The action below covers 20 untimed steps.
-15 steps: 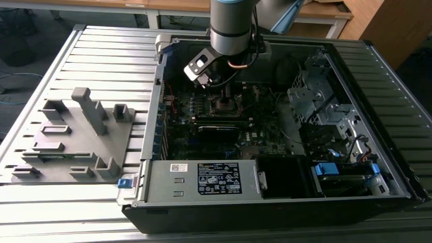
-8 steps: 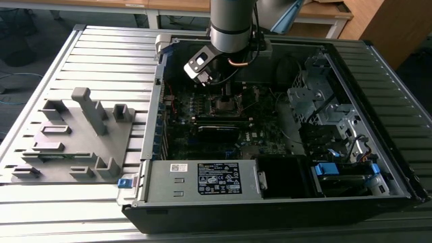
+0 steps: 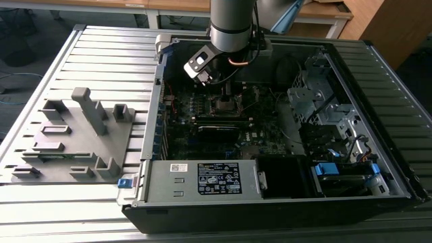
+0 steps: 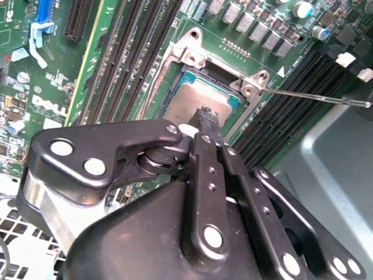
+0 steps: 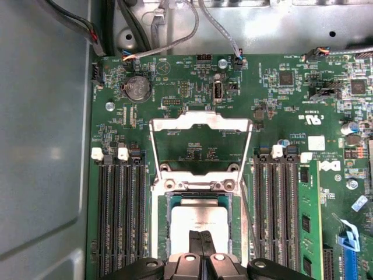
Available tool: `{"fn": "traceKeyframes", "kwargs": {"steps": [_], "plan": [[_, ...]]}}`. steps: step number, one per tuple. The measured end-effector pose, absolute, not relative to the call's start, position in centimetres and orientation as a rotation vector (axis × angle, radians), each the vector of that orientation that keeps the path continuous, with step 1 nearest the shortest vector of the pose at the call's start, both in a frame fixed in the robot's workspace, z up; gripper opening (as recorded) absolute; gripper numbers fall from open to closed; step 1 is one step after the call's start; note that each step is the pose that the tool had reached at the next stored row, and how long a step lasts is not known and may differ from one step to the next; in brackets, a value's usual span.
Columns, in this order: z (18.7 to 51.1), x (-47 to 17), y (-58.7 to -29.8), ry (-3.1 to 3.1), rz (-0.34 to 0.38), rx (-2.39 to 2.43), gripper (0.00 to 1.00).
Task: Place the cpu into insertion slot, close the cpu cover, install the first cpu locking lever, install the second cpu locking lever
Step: 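Close the cpu cover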
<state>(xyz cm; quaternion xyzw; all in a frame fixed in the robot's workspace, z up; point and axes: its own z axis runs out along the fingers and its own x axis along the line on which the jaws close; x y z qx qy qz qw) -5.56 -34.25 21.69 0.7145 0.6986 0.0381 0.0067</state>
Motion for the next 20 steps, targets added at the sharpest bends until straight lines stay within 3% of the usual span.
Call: {"fn": "traceKeyframes", "kwargs": {"steps": [20], "plan": [[22.49, -5.55, -34.25, 2.185, 0.119, 2.235, 0.11]]}}
